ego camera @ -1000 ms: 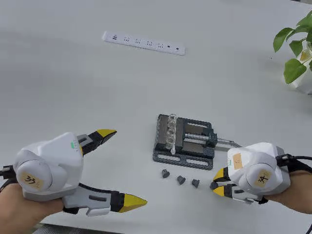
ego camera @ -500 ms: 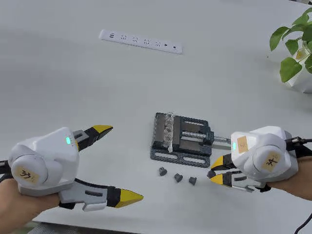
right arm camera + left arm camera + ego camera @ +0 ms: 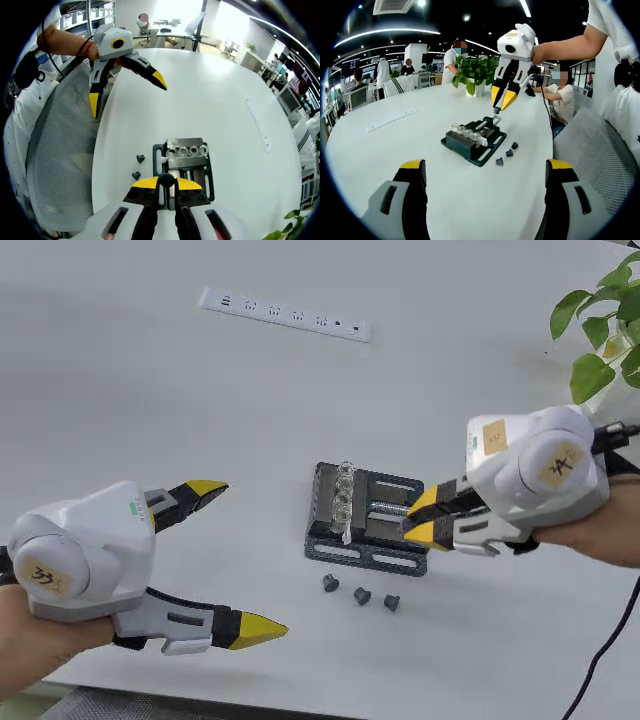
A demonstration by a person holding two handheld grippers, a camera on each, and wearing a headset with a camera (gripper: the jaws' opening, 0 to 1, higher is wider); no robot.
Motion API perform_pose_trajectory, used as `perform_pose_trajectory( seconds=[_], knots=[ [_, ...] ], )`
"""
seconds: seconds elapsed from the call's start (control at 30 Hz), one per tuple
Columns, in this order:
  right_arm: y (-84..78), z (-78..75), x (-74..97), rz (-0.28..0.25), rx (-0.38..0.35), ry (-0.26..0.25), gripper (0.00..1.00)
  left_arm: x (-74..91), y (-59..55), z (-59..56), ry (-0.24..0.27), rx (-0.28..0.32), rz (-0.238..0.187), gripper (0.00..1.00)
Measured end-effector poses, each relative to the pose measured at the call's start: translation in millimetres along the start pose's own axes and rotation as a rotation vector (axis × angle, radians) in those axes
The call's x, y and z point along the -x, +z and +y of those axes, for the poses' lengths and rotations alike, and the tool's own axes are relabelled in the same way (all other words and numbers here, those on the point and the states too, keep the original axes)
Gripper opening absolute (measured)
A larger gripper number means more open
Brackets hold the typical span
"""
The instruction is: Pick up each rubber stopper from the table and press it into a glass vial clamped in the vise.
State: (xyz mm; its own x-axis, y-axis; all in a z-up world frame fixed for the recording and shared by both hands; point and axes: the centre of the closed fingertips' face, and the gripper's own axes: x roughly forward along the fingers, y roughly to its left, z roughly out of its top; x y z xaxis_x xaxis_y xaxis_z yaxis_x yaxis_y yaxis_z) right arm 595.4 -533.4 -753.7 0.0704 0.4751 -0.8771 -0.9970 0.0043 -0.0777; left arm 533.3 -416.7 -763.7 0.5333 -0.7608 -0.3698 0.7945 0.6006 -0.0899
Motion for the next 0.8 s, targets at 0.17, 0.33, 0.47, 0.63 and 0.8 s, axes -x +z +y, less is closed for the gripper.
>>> perform_pose_trajectory(
  seconds=[0.17,0.33,0.47,0.63,0.8],
  knots=[
    [19.1,-21.4,-2.9,-0.014,-0.003,-0.015,0.07,-1.0,1.1,0.4,-0.011,-0.002,-0.007,0.99],
    [28.2,-36.2,-11.1,-0.003,0.016,-0.020,0.07,-1.9,0.9,0.9,-0.024,0.001,-0.014,0.99],
    [33.1,-44.7,-18.8,0.003,0.017,-0.020,0.07,-1.8,-0.2,1.9,-0.028,0.002,-0.015,0.99],
    [35.1,-52.0,-29.2,0.007,0.001,-0.011,0.07,-1.4,-0.8,4.0,-0.033,0.004,-0.018,0.99],
    [34.5,-55.4,-40.5,0.022,-0.006,0.002,0.07,-1.3,-1.9,6.7,-0.036,0.012,-0.022,0.99]
  ],
)
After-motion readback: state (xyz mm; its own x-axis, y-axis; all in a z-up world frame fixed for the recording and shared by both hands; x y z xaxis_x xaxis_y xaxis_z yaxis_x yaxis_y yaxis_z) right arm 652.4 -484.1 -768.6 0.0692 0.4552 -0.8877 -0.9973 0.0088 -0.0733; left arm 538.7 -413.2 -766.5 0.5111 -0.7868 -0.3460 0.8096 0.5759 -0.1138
